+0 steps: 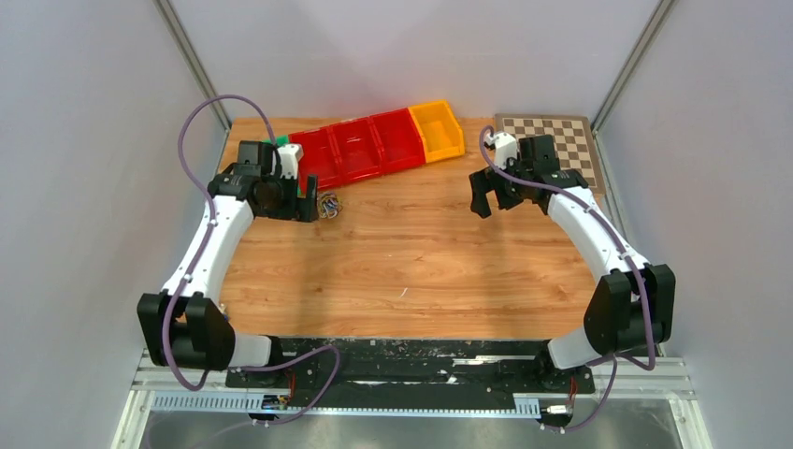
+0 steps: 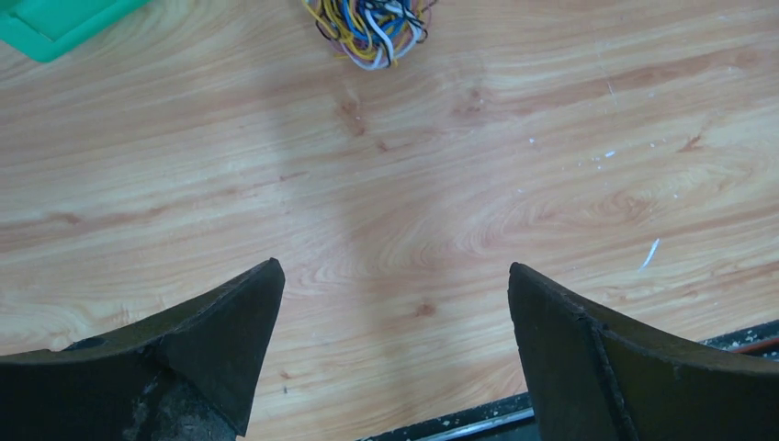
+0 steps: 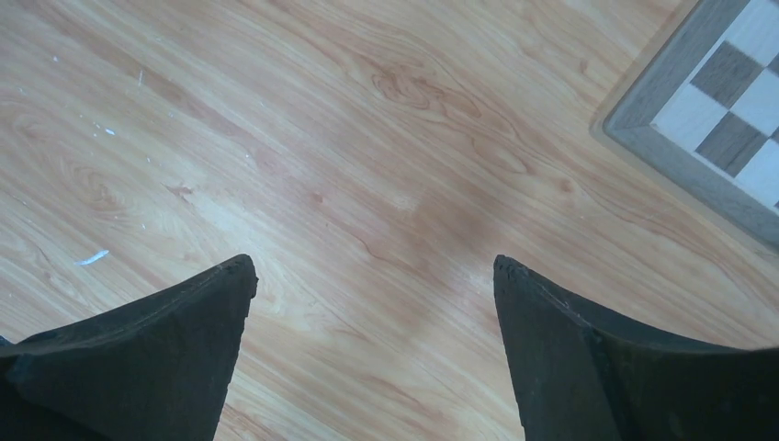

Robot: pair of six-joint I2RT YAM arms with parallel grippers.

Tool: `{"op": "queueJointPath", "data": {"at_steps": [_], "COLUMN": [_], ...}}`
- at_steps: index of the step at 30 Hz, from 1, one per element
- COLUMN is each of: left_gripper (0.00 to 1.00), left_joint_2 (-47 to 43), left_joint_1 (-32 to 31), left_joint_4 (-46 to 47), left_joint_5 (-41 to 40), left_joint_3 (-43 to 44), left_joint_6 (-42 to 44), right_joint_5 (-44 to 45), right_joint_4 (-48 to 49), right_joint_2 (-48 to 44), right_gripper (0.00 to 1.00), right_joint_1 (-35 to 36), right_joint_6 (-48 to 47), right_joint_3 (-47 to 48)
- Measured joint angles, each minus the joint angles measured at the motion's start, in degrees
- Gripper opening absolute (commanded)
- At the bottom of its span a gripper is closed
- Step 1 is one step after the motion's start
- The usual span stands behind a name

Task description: Untangle the cables

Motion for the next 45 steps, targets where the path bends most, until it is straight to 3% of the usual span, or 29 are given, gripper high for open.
{"op": "queueJointPath", "data": {"at_steps": [12, 16, 24, 33, 35, 36, 38, 40, 45], "left_gripper": [1.00, 0.95, 0.75, 0.52, 0.40, 0.27, 0.11, 0.01, 0.00], "left_joint_2": [18.0, 24.9, 34.8, 36.2, 36.2, 36.2, 36.2, 36.2, 35.0], "left_joint_1": [3.3, 3.3, 3.3, 1.6, 0.9, 0.5, 0.2, 0.0, -1.0], "left_joint_4": [4.8, 9.0, 14.3, 17.7, 17.7, 17.7, 17.7, 17.9, 18.4], "left_joint_5": [2.7, 4.6, 9.4, 11.8, 11.9, 11.9, 12.2, 13.3, 18.3], "left_joint_3": [16.4, 17.9, 18.1, 14.1, 13.1, 12.9, 12.4, 11.8, 10.1], "left_joint_6": [0.6, -0.1, -3.6, -5.9, -6.0, -6.1, -6.6, -6.9, -7.3], "right_joint_5": [-1.6, -1.3, 0.4, 3.2, 3.4, 3.4, 3.4, 3.2, -0.7], "right_joint_4": [-2.9, -4.2, -6.7, -7.6, -7.4, -7.4, -7.4, -7.4, -6.4], "right_joint_2": [0.2, 0.2, 0.2, -0.6, -1.2, -1.5, -2.0, -2.0, -2.0], "right_gripper": [1.00, 1.00, 1.00, 1.00, 1.00, 1.00, 1.00, 1.00, 0.97], "right_joint_1": [-0.4, -0.4, -0.4, -0.4, -0.4, -0.4, -0.4, -0.4, -0.4], "right_joint_6": [0.5, 1.2, 1.3, 1.0, 1.1, 1.1, 1.1, 1.1, 2.8], "right_joint_3": [8.6, 10.5, 12.6, 12.6, 11.9, 11.4, 10.3, 9.5, 7.1]}}
